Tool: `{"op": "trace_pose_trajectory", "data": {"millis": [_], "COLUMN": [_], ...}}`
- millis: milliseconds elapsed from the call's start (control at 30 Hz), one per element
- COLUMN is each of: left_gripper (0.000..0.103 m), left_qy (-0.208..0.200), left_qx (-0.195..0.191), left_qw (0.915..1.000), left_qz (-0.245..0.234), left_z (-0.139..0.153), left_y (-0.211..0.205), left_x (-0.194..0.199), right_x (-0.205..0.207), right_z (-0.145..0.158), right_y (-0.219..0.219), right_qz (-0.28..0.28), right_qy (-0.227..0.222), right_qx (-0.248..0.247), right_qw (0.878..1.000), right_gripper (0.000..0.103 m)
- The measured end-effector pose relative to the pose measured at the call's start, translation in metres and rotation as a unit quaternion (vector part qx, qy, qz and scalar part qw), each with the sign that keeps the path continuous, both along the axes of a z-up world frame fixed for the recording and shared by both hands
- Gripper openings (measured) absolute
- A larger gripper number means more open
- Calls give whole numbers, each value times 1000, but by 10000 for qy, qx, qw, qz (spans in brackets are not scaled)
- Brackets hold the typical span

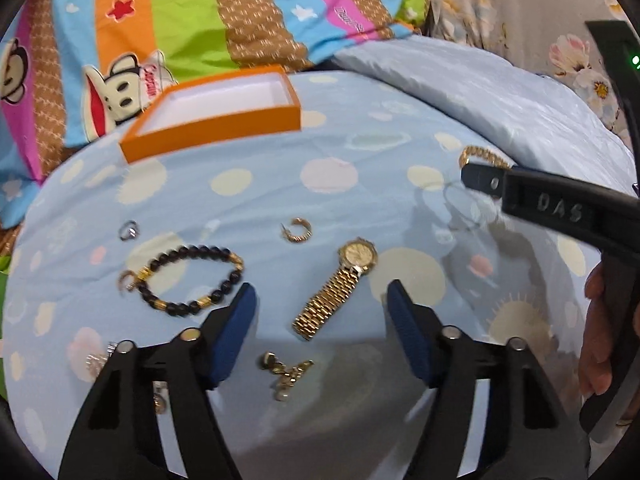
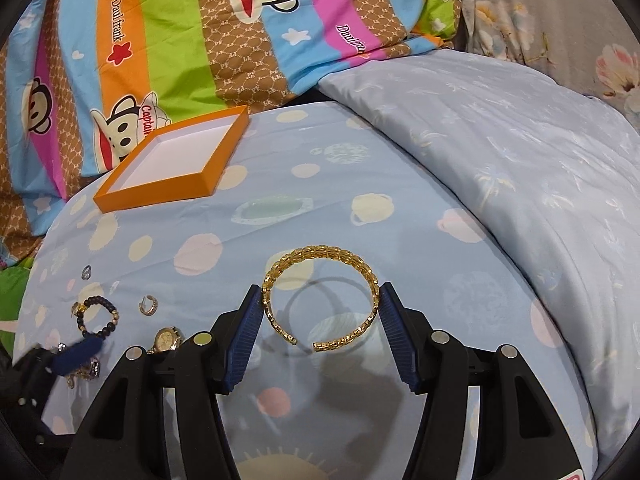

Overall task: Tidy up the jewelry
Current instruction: 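Grasp the gold cuff bangle with the right tool while the left tool grasps the gold watch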

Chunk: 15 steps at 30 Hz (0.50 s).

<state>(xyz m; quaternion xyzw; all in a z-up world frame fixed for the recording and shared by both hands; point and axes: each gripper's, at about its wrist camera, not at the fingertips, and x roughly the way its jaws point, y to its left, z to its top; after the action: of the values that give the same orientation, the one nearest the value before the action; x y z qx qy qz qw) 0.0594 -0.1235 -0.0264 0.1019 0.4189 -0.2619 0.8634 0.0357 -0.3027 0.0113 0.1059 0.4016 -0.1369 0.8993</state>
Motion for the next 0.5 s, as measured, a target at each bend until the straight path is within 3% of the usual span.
{"op": "trace_pose_trajectory", "data": {"millis": [67, 233, 333, 500], "left_gripper": [59, 37, 14, 11], "left_qy": [18, 34, 138, 311], "left_qx": [10, -95, -243, -471], "left_qw": [10000, 9999, 9994, 9978], "left_qz": [-4, -134, -192, -347], "left_z": [-3, -4, -4, 1], "left_y": [0, -2, 0, 3], "left_x": [-2, -5, -4, -6], "right_x": [0, 1, 1, 1], "right_z": [2, 2, 1, 5], "right_y": [-1, 2, 5, 9], "right_qz": [15, 85, 115, 166], "right_qy": [-38, -56, -50, -59], "right_qx": [19, 50, 46, 5], "right_qw": [10000, 9999, 9999, 9998], "right_gripper": [58, 58, 58, 58]}}
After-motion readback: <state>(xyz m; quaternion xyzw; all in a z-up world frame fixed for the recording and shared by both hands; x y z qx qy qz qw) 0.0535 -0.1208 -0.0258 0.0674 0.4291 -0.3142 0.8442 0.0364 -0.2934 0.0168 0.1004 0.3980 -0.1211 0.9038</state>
